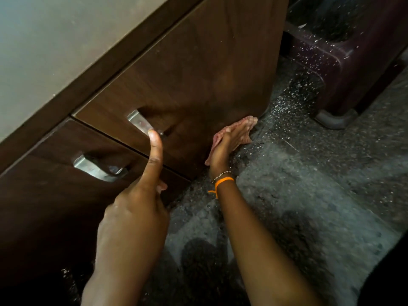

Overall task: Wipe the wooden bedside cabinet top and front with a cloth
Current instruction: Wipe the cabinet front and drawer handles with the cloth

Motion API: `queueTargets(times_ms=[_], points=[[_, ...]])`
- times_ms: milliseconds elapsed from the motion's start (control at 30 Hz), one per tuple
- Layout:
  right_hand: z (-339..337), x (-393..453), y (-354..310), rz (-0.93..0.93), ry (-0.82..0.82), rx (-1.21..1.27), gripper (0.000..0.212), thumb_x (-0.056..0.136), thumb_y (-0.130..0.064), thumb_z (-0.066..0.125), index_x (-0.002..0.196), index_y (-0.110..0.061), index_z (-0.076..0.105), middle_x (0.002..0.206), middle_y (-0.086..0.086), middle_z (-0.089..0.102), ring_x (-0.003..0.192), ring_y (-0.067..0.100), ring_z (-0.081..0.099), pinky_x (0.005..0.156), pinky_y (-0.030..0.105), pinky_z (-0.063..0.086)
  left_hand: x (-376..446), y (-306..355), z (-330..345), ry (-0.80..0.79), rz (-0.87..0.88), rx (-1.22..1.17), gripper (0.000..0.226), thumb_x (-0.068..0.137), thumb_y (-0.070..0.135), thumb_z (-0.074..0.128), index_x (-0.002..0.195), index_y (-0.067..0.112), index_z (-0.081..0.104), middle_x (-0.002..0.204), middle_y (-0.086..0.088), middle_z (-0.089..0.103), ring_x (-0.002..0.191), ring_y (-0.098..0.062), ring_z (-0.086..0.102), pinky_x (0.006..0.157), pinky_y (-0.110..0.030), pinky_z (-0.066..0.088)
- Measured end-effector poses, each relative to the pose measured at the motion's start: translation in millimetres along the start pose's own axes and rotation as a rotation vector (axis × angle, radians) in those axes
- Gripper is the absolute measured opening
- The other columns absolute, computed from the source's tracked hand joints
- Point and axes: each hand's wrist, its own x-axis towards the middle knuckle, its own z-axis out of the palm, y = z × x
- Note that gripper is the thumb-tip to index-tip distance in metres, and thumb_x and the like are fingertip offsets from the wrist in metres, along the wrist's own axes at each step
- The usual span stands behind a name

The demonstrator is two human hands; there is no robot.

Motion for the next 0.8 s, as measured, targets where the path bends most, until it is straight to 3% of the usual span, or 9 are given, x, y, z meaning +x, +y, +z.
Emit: queueTargets(times_ms=[67, 167, 233, 300, 400, 533, 600, 667, 800], points=[[13, -25, -8, -0.028, -0.036, -0.004, 0.071, 0.087, -0.032, 0.024, 0.147, -0.018, -0.010, 0.150, -0.015, -0.019, 0.139, 0.000, -0.019, 0.112, 0.017, -0.017, -1, -2, 0, -0.013, 0.006, -0.012, 0.097, 0.086, 0.008, 0.045, 0.121, 0.072, -0.019, 0.092, 0.020, 0.064, 0.085, -0.023, 0.064, 0.083, -0.045, 0.049], [29, -56, -33, -0.158, -0.110, 0.018, 0.066, 0.089, -0.038, 0.029, 0.137, -0.042, -0.017, 0.140, -0.033, -0.025, 0.138, -0.001, -0.025, 0.120, 0.039, -0.013, 0, -5, 1, 0.006, 0.026, -0.031, 0.098, 0.086, 0.004, 0.043, 0.123, 0.072, -0.016, 0.089, 0.019, 0.063, 0.081, -0.021, 0.064, 0.080, -0.045, 0.049], [29, -64, -51, -0.295, -0.153, -0.007, 0.067, 0.088, -0.040, 0.029, 0.138, -0.039, -0.016, 0.147, -0.024, -0.022, 0.142, 0.007, -0.024, 0.120, 0.045, -0.010, 0, -8, 1, 0.015, 0.038, -0.048, 0.098, 0.085, 0.001, 0.043, 0.123, 0.072, -0.014, 0.091, 0.018, 0.062, 0.081, -0.020, 0.063, 0.079, -0.045, 0.049], [23, -67, -64, -0.430, -0.202, -0.066, 0.067, 0.093, -0.030, 0.033, 0.147, -0.017, -0.005, 0.155, -0.003, -0.014, 0.144, 0.015, -0.021, 0.118, 0.040, -0.016, -1, -9, 0, 0.013, 0.053, -0.068, 0.099, 0.086, 0.000, 0.041, 0.122, 0.073, -0.015, 0.092, 0.017, 0.060, 0.080, -0.019, 0.063, 0.079, -0.044, 0.049], [16, -73, -75, -0.549, -0.289, -0.123, 0.063, 0.092, -0.015, 0.039, 0.148, -0.003, 0.012, 0.157, 0.018, -0.005, 0.145, 0.029, -0.016, 0.117, 0.052, -0.016, -1, -12, 0, 0.000, 0.066, -0.081, 0.098, 0.087, -0.001, 0.039, 0.121, 0.073, -0.017, 0.093, 0.016, 0.059, 0.077, -0.019, 0.063, 0.078, -0.044, 0.050], [21, -73, -50, -0.724, -0.262, -0.344, 0.057, 0.096, -0.052, 0.013, 0.146, -0.025, 0.001, 0.154, 0.009, -0.008, 0.141, 0.014, -0.024, 0.116, 0.048, -0.013, 1, -11, 0, -0.016, 0.073, -0.079, 0.099, 0.086, 0.000, 0.040, 0.124, 0.070, -0.019, 0.096, 0.013, 0.058, 0.077, -0.023, 0.062, 0.076, -0.047, 0.050], [25, -78, -28, -0.698, -0.234, -0.423, 0.058, 0.093, -0.060, 0.001, 0.144, -0.036, -0.013, 0.154, -0.003, -0.024, 0.139, 0.009, -0.030, 0.116, 0.045, -0.014, 2, -10, 1, -0.017, 0.078, -0.062, 0.101, 0.084, 0.000, 0.041, 0.124, 0.068, -0.022, 0.098, 0.010, 0.057, 0.080, -0.026, 0.061, 0.075, -0.047, 0.049], [26, -87, 0, -0.628, -0.231, -0.433, 0.054, 0.094, -0.058, 0.004, 0.138, -0.047, -0.027, 0.148, -0.018, -0.037, 0.137, 0.006, -0.034, 0.115, 0.038, -0.019, 1, -10, 2, -0.014, 0.077, -0.056, 0.097, 0.085, 0.002, 0.039, 0.126, 0.065, -0.023, 0.098, 0.008, 0.057, 0.081, -0.025, 0.060, 0.069, -0.040, 0.043], [22, -88, 38, -0.376, -0.223, -0.285, 0.058, 0.093, -0.058, 0.016, 0.133, -0.054, -0.027, 0.143, -0.022, -0.031, 0.134, -0.002, -0.034, 0.114, 0.028, -0.021, 1, -8, 4, 0.006, 0.060, -0.052, 0.080, 0.082, 0.018, 0.027, 0.131, 0.060, -0.022, 0.097, 0.008, 0.057, 0.083, -0.024, 0.058, 0.066, -0.036, 0.037]])
